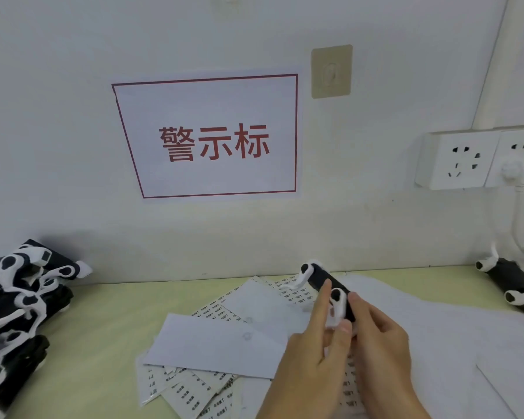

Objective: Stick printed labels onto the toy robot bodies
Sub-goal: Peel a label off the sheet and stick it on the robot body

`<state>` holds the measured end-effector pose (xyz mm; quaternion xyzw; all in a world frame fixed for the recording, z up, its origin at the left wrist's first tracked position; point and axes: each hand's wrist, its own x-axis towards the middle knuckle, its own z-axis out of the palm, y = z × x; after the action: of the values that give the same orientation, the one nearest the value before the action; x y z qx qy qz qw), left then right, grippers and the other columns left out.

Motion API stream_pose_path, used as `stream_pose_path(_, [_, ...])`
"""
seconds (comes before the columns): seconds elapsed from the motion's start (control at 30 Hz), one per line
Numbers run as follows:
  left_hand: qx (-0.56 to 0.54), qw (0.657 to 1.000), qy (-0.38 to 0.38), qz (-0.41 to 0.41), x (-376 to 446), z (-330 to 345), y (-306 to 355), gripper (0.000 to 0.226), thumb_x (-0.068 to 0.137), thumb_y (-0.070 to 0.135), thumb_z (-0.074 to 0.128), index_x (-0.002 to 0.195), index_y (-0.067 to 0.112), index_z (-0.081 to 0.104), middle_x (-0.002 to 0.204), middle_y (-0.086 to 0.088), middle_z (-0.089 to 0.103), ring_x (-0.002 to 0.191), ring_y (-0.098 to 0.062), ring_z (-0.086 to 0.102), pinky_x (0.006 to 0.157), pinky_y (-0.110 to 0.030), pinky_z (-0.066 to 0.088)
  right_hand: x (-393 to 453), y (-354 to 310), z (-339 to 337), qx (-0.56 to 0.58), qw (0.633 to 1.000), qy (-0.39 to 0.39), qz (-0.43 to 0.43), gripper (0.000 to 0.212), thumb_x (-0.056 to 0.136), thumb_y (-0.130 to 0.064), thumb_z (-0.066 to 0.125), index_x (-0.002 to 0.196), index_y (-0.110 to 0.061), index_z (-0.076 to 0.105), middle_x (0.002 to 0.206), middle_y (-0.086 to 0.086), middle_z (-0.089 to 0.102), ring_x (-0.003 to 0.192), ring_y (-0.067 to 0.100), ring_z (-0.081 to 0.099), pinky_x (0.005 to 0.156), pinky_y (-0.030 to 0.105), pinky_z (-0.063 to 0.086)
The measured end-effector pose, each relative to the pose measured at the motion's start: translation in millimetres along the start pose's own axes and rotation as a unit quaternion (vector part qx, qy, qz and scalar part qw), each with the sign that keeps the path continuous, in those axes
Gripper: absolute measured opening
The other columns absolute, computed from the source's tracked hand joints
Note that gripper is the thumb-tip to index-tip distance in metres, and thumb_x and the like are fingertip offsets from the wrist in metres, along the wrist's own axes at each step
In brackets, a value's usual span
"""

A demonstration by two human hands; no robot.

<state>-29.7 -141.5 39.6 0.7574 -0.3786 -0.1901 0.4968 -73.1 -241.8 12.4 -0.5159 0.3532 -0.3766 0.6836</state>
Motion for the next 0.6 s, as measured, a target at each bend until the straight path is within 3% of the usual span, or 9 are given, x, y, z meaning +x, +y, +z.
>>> stream_pose_path(0.1, [-0.028, 0.994, 0.099, 0.046, 0, -5, -2, 0.030, 0.099, 0.023, 0.056, 0.110, 0.050, 0.056, 0.079, 0.008, 0.074, 0.075, -0.004, 0.069, 0.068, -0.010, 0.048, 10, -5, -11, 0.056, 0.998, 0.030, 0.028, 0.032, 0.095, -0.032, 0.062, 0.074, -0.014, 0.078, 0.086, 0.014, 0.076, 0.075, 0.021, 0.069, 0.075, 0.040, 0.050])
stream_pose_path(0.17, [-0.045, 0.978, 0.197, 0.056, 2, -10, -8, 0.027, 0.094, 0.015, 0.062, 0.102, 0.040, 0.058, 0.085, 0.009, 0.068, 0.079, -0.005, 0.064, 0.069, -0.015, 0.049, 17, -11, -17, 0.105, 0.993, 0.020, 0.050, 0.029, 0.096, -0.026, 0.058, 0.078, -0.010, 0.075, 0.085, 0.015, 0.072, 0.070, 0.018, 0.067, 0.068, 0.037, 0.048])
stream_pose_path(0.23, [-0.051, 0.965, 0.254, 0.052, 4, -17, -13, 0.033, 0.093, 0.027, 0.067, 0.115, 0.045, 0.051, 0.109, 0.024, 0.056, 0.103, 0.004, 0.053, 0.079, -0.014, 0.046, 20, -13, -19, 0.133, 0.989, -0.015, 0.066, 0.025, 0.096, -0.022, 0.054, 0.084, -0.008, 0.071, 0.080, 0.008, 0.067, 0.060, 0.016, 0.063, 0.062, 0.032, 0.044])
stream_pose_path(0.3, [-0.084, 0.967, 0.239, 0.030, 5, -25, -15, 0.049, 0.086, 0.052, 0.063, 0.130, 0.052, 0.041, 0.126, 0.036, 0.043, 0.117, 0.013, 0.043, 0.090, -0.017, 0.042, 18, -12, -17, 0.144, 0.985, -0.056, 0.079, 0.026, 0.097, -0.020, 0.052, 0.084, -0.006, 0.069, 0.074, 0.007, 0.063, 0.057, 0.017, 0.058, 0.061, 0.033, 0.041])
stream_pose_path(0.4, [-0.164, 0.975, 0.152, -0.008, 5, -34, -18, 0.066, 0.071, 0.069, 0.059, 0.132, 0.065, 0.035, 0.130, 0.031, 0.049, 0.115, 0.004, 0.056, 0.092, -0.023, 0.049, 11, -11, -9, 0.152, 0.976, -0.122, 0.093, 0.027, 0.100, -0.018, 0.047, 0.089, 0.000, 0.064, 0.077, 0.012, 0.056, 0.059, 0.020, 0.052, 0.060, 0.034, 0.038])
stream_pose_path(0.47, [-0.209, 0.969, 0.133, -0.019, 5, -36, -21, 0.056, 0.072, 0.062, 0.066, 0.123, 0.065, 0.043, 0.124, 0.017, 0.062, 0.104, -0.008, 0.069, 0.087, -0.032, 0.058, 6, -11, -5, 0.157, 0.972, -0.151, 0.091, 0.029, 0.100, -0.017, 0.045, 0.090, 0.003, 0.064, 0.080, 0.013, 0.057, 0.062, 0.022, 0.052, 0.060, 0.034, 0.039])
stream_pose_path(0.6, [-0.242, 0.958, 0.153, -0.014, 7, -41, -26, 0.039, 0.087, 0.037, 0.071, 0.113, 0.056, 0.051, 0.117, 0.001, 0.068, 0.093, -0.021, 0.074, 0.080, -0.034, 0.061, 3, -10, -5, 0.149, 0.972, -0.174, 0.050, 0.027, 0.099, -0.018, 0.048, 0.092, 0.000, 0.067, 0.081, 0.015, 0.063, 0.062, 0.023, 0.055, 0.065, 0.034, 0.043])
